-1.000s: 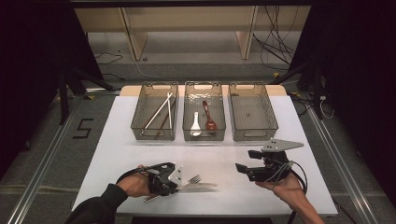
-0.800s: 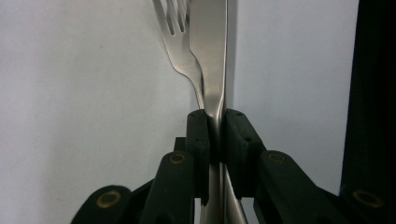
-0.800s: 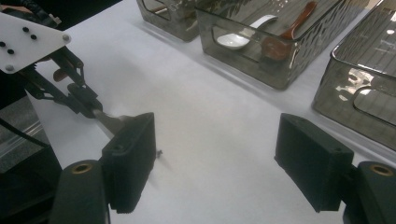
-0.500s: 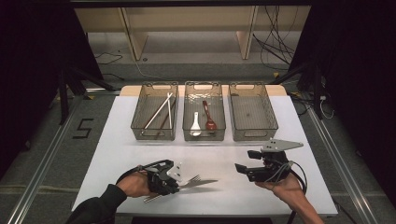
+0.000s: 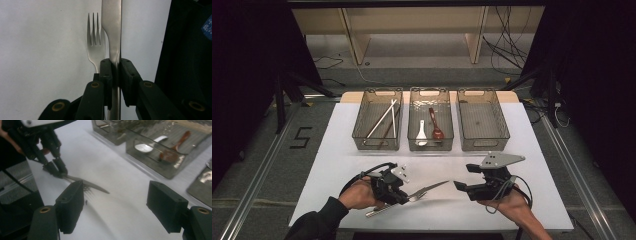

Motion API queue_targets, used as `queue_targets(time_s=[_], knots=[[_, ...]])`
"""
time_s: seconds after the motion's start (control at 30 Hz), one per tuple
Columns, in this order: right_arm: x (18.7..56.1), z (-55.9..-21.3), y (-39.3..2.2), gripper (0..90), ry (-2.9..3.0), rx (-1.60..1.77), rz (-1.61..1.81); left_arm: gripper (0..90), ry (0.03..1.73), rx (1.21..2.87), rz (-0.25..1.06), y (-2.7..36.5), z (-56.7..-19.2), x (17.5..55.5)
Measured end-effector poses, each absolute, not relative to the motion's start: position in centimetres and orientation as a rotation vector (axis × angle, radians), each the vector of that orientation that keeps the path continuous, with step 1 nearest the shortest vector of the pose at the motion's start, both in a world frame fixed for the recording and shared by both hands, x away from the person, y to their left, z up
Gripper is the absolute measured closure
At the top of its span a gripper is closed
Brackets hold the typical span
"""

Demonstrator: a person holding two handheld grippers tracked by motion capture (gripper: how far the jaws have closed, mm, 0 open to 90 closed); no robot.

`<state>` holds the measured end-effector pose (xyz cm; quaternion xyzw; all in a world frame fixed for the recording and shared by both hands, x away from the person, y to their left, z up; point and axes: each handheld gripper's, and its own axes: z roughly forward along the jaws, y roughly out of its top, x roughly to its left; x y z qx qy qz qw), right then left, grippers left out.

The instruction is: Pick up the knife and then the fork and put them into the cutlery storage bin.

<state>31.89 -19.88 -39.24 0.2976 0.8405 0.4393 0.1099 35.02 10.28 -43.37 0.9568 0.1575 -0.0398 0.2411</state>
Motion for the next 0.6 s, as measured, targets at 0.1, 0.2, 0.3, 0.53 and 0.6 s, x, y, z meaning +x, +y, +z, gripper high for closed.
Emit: queue_targets(time_s=[0.1, 0.2, 0.3, 0.53, 0.6], knots=[[31.4, -39.2, -18.8, 30.6, 2.499, 0.797, 1.255, 80.0, 0.441, 2.616, -0.153, 9.9, -43.1, 35.0], [31.2, -39.3, -17.9, 30.7, 2.528, 0.745, 1.233, 79.9, 0.437, 2.622, -0.185, 9.6, -43.0, 35.0], [31.1, -39.4, -17.3, 30.7, 2.544, 0.723, 1.216, 79.9, 0.434, 2.636, -0.203, 9.3, -42.8, 35.1], [30.7, -39.6, -16.3, 32.0, 2.582, 0.651, 1.189, 79.9, 0.413, 2.640, -0.221, 8.8, -42.6, 35.1], [30.6, -39.8, -15.9, 32.4, 2.594, 0.618, 1.174, 79.9, 0.401, 2.648, -0.226, 8.6, -42.6, 35.1]])
